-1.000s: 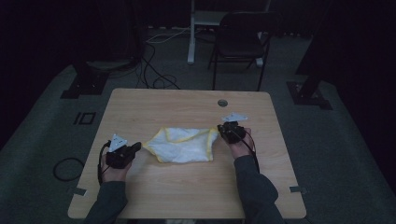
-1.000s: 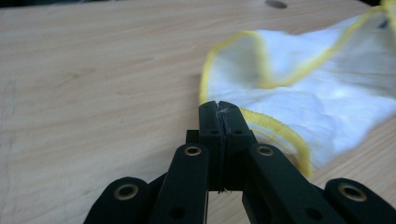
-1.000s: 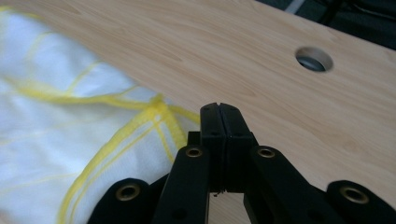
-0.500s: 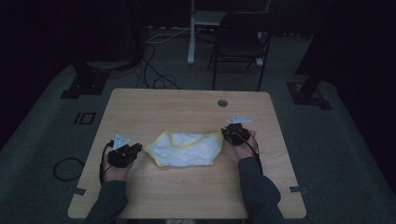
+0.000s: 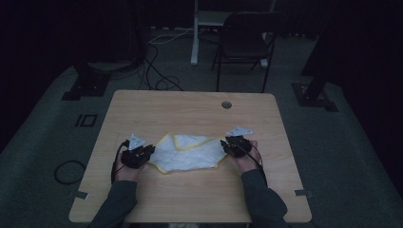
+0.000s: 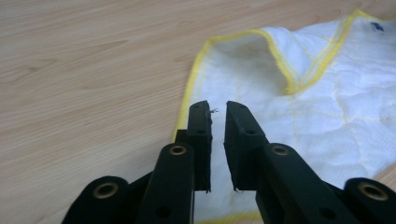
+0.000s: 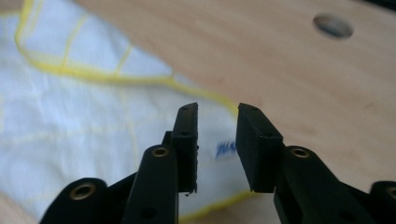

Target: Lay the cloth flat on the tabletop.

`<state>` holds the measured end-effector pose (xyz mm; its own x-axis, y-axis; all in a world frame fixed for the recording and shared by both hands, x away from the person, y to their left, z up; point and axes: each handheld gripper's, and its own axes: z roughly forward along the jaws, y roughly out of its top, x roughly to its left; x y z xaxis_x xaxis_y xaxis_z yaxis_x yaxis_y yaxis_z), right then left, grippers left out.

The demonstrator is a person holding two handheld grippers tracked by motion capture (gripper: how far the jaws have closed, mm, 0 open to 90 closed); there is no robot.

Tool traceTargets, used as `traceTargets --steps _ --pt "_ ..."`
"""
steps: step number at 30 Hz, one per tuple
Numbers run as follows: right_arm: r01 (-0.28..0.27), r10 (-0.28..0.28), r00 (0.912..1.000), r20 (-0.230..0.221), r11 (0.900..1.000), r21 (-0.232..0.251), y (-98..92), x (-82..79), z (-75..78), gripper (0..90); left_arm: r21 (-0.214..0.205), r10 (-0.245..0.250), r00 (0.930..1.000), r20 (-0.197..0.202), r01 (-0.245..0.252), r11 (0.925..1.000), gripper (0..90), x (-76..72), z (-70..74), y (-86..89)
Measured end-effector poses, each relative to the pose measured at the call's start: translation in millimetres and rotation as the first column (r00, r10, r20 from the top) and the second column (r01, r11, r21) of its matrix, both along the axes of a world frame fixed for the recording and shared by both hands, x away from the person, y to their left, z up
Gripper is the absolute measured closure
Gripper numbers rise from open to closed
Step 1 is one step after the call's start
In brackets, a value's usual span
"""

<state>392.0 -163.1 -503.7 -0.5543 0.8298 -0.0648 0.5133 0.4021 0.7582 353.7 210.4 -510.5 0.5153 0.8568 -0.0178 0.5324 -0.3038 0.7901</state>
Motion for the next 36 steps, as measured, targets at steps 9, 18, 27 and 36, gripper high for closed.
traceTargets --steps 9,18,27,36 --pt "0.008 -0.007 0.9985 -0.053 0.9999 0.007 -9.4 -16.3 -21.7 72.5 0.046 -0.105 0.9941 -0.028 0.106 0.9933 81.0 19.4 -8.3 -42.9" --pt "-0.008 0.009 0.9987 -0.050 0.9999 0.014 -12.3 -27.9 -23.2 71.8 0.084 -0.131 0.9900 -0.053 0.135 0.9873 61.5 32.3 -17.3 -75.5" --pt "-0.041 0.042 0.9977 -0.054 0.9991 0.014 -7.7 -33.8 -25.4 71.2 0.088 -0.193 0.9784 -0.075 0.199 0.9760 86.6 36.9 -14.5 -86.7" --pt "-0.095 0.095 0.9943 -0.049 0.9955 -0.007 2.3 -39.3 -27.7 71.2 0.050 -0.075 0.9969 0.020 0.074 0.9960 84.6 62.9 15.9 -80.1"
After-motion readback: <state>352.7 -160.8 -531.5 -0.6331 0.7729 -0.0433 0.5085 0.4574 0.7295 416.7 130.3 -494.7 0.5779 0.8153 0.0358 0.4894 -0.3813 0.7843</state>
